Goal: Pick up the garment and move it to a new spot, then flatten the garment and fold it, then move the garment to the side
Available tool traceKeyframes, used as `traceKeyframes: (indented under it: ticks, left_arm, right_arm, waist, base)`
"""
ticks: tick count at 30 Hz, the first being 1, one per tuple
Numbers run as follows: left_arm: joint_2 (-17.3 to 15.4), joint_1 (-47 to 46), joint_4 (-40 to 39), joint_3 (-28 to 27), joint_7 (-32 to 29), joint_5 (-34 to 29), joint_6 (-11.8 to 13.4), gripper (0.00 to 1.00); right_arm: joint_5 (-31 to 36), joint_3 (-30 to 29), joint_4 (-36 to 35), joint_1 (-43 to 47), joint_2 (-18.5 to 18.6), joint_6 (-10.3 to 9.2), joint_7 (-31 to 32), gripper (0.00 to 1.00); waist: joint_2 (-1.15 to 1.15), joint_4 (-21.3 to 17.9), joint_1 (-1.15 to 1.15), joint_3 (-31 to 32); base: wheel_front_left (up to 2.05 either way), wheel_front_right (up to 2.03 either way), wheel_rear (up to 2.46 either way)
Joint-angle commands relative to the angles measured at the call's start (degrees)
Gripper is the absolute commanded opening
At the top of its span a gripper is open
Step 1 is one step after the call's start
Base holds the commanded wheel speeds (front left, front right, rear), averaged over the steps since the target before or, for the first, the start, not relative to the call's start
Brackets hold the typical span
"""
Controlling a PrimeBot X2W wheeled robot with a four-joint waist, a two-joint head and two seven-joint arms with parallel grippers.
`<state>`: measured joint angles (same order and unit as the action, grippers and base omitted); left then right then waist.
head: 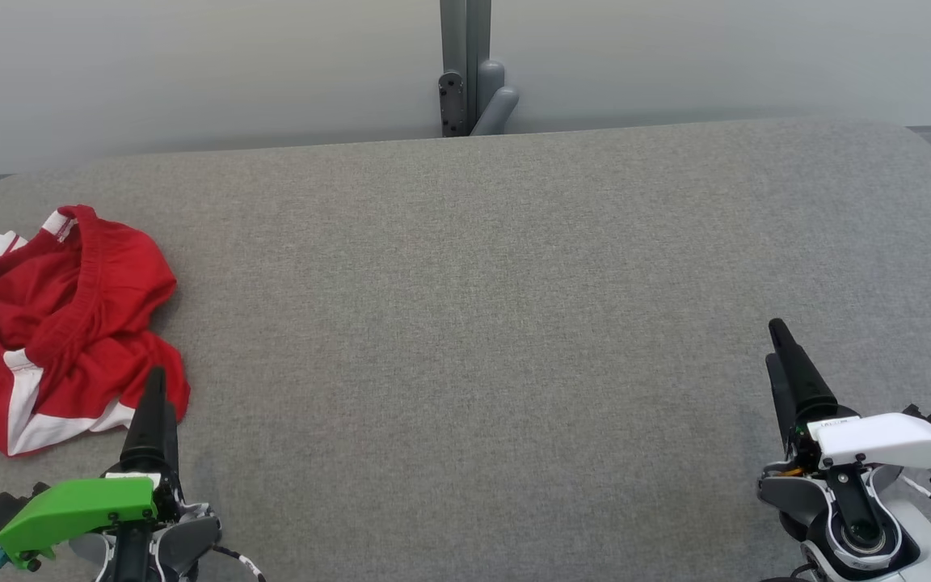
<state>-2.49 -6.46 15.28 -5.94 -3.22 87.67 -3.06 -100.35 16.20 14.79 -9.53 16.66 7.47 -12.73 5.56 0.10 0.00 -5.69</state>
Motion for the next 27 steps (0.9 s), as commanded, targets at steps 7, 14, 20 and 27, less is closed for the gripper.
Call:
traceKeyframes:
  ticks: [7,14,20,27]
  left_arm:
    - [-0.3,0.3,-2.0,-1.0,2.3,-11.5,-0.8,1.00]
    - [-0.2,1.7,-3.3,-0.8,3.9,-22.3,-1.0,1.00]
    - [-0.2,2.8,-3.5,-0.4,5.1,-28.3,-1.1,1.00]
    - [-0.2,4.1,-2.7,-0.2,6.5,-35.3,-1.6,1.00]
  right_arm:
    - [16.0,-2.6,-3.3,0.3,-1.1,0.01,-0.5,1.00]
    - [29.0,-4.0,-4.4,1.6,-2.4,0.01,-0.7,1.00]
    - [36.5,-5.4,-3.6,2.5,-3.3,0.01,-0.8,1.00]
    - [45.6,-7.8,-2.5,3.4,-4.4,0.01,-1.0,1.00]
  waist:
    - [0.03,0.1,0.00,-0.1]
    - [0.03,0.3,0.00,-0.2]
    - [0.03,0.3,0.00,-0.2]
    - [0.03,0.4,0.00,-0.3]
  base:
    - [0.00,0.00,0.00]
    - [0.00,0.00,0.00]
    - [0.00,0.00,0.00]
    - [0.00,0.00,0.00]
